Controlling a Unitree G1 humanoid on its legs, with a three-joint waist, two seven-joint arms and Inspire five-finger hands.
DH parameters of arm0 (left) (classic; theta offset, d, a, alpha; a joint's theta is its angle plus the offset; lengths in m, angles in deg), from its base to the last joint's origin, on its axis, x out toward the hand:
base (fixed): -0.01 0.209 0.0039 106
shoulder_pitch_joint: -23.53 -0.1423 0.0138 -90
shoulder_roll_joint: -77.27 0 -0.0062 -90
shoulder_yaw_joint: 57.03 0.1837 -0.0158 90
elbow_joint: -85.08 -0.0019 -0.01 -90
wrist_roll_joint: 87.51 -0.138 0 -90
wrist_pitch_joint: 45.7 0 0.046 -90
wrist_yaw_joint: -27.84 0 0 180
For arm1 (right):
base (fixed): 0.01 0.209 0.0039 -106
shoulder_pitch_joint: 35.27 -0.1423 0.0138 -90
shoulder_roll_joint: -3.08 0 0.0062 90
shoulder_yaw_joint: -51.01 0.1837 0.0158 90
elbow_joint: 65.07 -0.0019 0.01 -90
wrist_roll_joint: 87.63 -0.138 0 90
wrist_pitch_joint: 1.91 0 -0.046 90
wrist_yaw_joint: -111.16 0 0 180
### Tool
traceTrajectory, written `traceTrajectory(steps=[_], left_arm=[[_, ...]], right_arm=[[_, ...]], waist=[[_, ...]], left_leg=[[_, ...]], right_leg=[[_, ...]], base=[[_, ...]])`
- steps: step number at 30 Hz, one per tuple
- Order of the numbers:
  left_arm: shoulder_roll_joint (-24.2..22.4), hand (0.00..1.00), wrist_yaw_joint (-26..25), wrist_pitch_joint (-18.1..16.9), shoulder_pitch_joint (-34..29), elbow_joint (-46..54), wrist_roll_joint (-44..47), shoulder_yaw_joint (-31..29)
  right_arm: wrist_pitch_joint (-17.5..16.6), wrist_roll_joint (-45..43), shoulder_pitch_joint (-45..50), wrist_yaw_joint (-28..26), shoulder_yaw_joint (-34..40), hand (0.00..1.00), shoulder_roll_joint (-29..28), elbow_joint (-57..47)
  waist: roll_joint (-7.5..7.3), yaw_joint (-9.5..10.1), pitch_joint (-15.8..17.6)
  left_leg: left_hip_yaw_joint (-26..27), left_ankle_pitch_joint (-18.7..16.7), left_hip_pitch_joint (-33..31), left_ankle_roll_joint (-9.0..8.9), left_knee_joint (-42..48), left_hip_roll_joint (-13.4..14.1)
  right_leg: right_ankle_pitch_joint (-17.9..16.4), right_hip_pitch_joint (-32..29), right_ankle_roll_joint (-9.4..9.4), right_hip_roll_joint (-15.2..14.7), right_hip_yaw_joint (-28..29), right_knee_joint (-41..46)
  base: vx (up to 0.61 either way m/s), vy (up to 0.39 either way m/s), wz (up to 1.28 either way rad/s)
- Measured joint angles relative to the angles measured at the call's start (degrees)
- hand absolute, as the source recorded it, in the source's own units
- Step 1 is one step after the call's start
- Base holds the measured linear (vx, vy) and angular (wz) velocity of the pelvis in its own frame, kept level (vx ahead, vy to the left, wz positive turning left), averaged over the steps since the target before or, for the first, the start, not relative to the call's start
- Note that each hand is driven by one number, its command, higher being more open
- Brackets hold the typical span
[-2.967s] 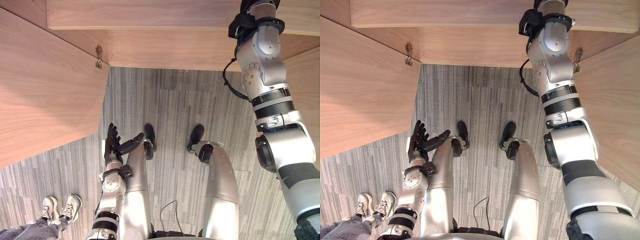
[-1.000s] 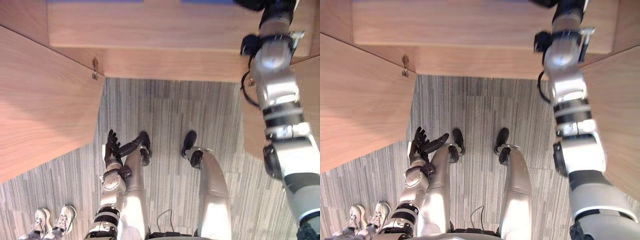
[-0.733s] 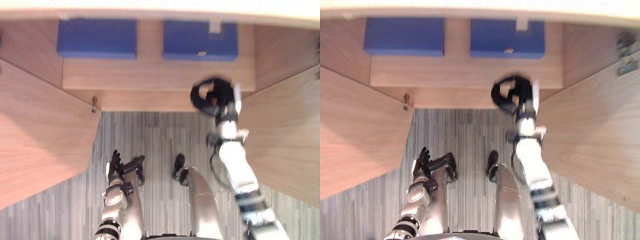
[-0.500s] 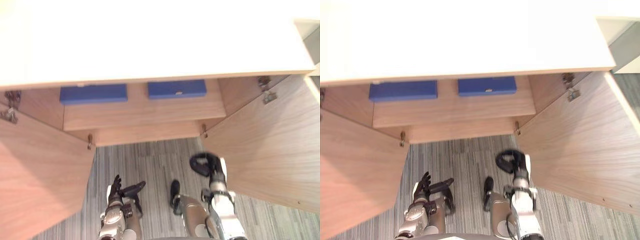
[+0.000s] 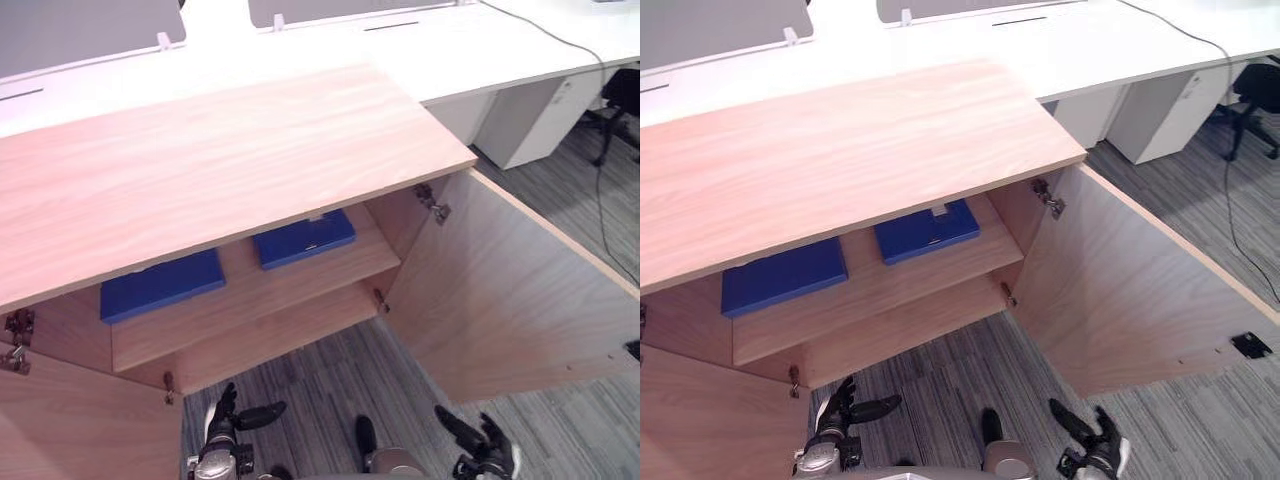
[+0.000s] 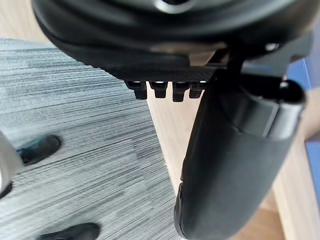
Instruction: Walk over to the cabinet, pick up the folder, carry it to the office cabinet, place the folder inside the office cabinet, then close the office cabinet door
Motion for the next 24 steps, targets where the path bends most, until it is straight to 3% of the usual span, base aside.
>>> traceTrajectory(steps=[5,9,16,24], left_arm=[[0.54,1.0,1.07,0.04,-3.24,-0.32,-2.15,0.64],[2.14,1.0,2.17,-0.18,-3.92,-0.58,-3.72,2.56],[3.1,1.0,3.9,-1.36,-3.37,-0.4,-4.33,5.55],[3.05,1.0,4.67,-2.01,-2.05,0.11,-5.38,5.83]], right_arm=[[-0.5,-0.32,-2.14,0.29,4.52,1.0,6.55,-6.15],[-1.69,-1.08,-6.9,-0.34,5.17,1.0,13.92,-6.57],[-1.84,-1.08,-17.84,-4.64,-6.0,1.0,25.23,-2.65],[-1.86,-1.71,-23.19,-5.04,-10.91,1.0,27.95,1.8]], waist=[[0.45,-1.25,-0.3],[1.41,-1.67,-0.04],[5.72,-2.09,2.19],[7.49,-1.81,3.24]], left_leg=[[3.07,-0.73,0.52,-0.21,-0.57,-0.99],[5.51,-1.55,0.74,0.64,0.1,-1.78],[6.86,-4.54,-1.41,1.93,2.58,-2.57],[5.96,-5.94,-2.42,2.37,3.26,-2.72]], right_leg=[[0.36,-1.67,0.15,0.13,3.91,0.07],[1.01,-3.01,0.71,0.41,7.4,0.34],[1.99,-6.67,2.05,0.49,12.32,0.55],[2.1,-7.82,2.19,0.52,13.47,-0.03]], base=[[-0.09,-0.003,-0.41],[-0.03,0.006,-0.42],[0.02,0.013,-0.36],[0.06,-0.004,-0.12]])
